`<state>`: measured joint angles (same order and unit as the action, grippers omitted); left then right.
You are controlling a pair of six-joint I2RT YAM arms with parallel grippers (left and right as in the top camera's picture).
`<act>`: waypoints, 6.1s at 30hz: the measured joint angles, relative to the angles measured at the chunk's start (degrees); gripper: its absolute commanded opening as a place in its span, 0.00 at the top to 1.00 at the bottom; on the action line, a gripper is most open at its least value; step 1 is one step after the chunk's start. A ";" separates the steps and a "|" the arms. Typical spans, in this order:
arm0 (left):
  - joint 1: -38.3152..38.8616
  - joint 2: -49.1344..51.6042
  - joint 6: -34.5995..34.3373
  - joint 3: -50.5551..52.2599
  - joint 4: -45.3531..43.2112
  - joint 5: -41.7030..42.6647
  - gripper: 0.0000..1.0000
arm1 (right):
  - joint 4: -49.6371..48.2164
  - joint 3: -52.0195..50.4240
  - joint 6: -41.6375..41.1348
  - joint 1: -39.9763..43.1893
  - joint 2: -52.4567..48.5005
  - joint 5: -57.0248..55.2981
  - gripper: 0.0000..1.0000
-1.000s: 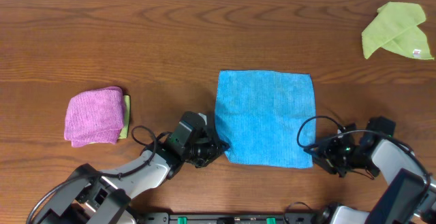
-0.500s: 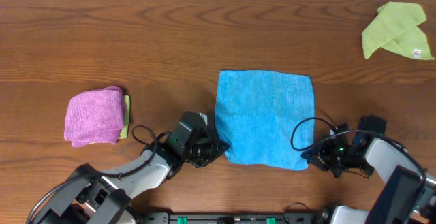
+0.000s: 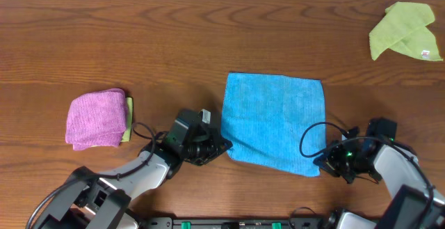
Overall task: Fold the cloth
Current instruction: 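Lift the near edge and fold it forward over the far half, then regrasp the folded strip's ends with both grippers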
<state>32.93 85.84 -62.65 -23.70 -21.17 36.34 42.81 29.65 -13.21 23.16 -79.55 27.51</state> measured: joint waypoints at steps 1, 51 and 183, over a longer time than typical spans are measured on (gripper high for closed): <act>-0.33 0.00 0.68 -0.26 0.31 0.81 0.95 | 0.17 0.00 0.00 0.00 0.63 -0.09 0.99; -2.16 7.76 12.85 -24.37 15.26 -9.84 0.94 | -18.67 9.31 -13.38 -6.97 3.96 -1.44 0.99; -1.38 29.70 26.40 -47.80 18.49 -24.65 0.94 | -10.38 20.57 -26.75 -12.35 -3.23 -14.53 0.16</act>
<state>31.55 115.55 -36.25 -71.50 -2.68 11.68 32.42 50.22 -39.97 10.81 -82.78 12.97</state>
